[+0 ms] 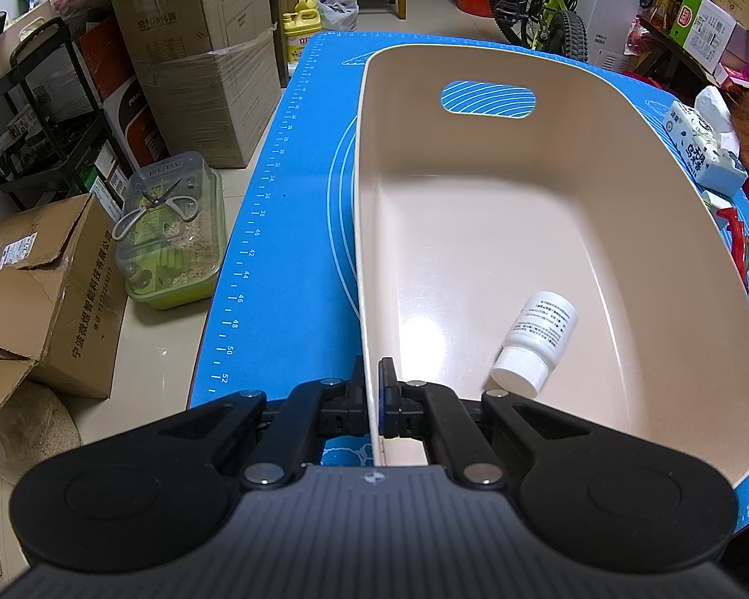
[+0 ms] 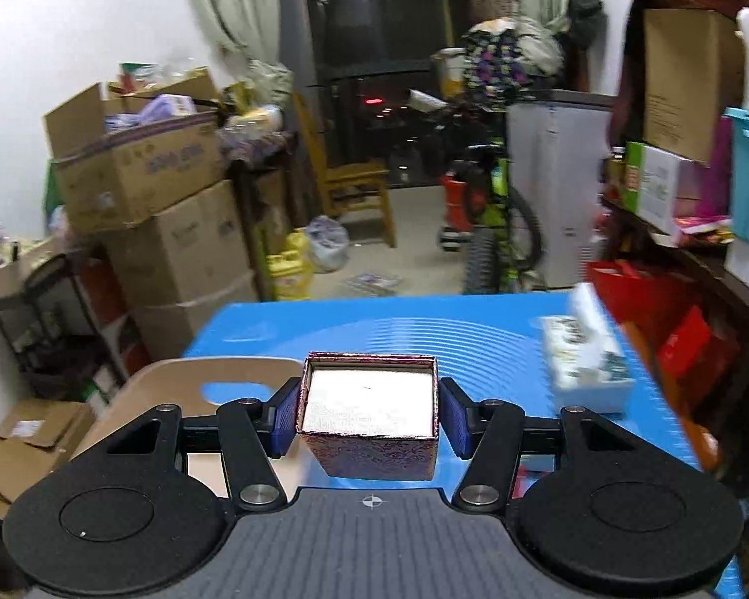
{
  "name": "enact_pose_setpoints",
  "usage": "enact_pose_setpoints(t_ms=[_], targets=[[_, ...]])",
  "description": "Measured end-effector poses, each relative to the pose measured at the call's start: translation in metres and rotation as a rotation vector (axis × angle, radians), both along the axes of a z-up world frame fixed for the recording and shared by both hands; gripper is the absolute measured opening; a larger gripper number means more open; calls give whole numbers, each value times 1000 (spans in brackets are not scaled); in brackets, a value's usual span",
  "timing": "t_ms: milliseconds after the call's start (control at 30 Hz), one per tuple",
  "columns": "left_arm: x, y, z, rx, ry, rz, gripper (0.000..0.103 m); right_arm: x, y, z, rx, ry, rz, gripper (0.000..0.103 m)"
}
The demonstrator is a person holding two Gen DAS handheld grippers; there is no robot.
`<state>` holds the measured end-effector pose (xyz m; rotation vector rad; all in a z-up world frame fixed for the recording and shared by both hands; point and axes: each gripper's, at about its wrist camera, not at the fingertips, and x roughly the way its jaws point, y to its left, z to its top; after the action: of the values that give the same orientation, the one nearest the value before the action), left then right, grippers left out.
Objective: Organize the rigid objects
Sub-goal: 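Carry the pink box into the basket and release it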
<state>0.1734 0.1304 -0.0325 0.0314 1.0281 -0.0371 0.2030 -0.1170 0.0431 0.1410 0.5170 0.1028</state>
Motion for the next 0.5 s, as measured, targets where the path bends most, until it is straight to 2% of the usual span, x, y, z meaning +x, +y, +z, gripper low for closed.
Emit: enact_pose_setpoints(t_ms=[233,500], targets=[[1,1,-1,-2,-1,-1,5,13,65,-7,5,14,118,61],[1,0,-1,0,-1,-2,5,24,118,-39,-43,122,232,61]])
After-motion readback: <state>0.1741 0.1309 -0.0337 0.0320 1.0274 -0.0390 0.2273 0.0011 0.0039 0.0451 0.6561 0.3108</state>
